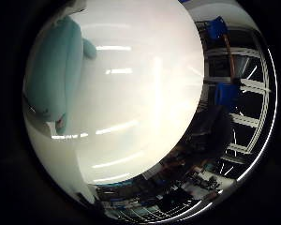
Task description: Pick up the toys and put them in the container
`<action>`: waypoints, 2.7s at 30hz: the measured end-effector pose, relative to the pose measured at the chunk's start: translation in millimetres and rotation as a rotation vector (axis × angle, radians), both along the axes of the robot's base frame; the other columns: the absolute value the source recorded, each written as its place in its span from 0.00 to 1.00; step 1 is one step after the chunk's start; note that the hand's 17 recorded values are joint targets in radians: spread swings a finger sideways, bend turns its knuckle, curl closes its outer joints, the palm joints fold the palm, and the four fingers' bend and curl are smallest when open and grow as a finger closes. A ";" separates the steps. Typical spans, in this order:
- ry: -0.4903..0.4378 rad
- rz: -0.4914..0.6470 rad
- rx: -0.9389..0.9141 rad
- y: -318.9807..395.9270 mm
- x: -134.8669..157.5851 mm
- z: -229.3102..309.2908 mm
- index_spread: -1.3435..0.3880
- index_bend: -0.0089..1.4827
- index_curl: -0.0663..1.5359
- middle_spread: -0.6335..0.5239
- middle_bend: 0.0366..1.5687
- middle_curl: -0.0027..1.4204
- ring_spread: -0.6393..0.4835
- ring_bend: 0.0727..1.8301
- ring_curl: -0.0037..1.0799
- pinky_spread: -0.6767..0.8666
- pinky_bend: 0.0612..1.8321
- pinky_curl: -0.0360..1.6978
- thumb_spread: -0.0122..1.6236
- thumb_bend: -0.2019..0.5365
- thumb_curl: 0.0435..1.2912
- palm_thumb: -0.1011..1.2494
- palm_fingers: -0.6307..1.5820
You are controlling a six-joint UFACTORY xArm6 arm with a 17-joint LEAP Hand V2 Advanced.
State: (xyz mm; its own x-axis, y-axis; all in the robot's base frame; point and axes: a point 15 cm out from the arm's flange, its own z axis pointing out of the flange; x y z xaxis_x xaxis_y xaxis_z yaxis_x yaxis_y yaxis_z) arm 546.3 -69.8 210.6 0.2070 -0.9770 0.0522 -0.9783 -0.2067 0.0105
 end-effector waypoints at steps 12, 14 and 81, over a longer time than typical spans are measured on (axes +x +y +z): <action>-0.178 0.003 -0.009 2.1 -0.5 100.0 0.56 0.64 0.65 0.32 0.74 0.71 0.32 0.70 0.75 0.29 0.71 0.51 0.70 0.26 0.36 0.83 0.76; -0.195 0.002 -0.009 3.7 -9.8 122.2 0.56 0.65 0.66 0.33 0.76 0.71 0.32 0.70 0.77 0.30 0.71 0.53 0.70 0.26 0.37 0.83 0.76; -0.302 -0.112 -0.003 -72.3 110.5 45.3 0.55 0.12 0.23 0.53 0.10 0.24 0.71 0.16 0.23 0.73 0.18 0.22 0.68 0.24 0.20 0.45 0.38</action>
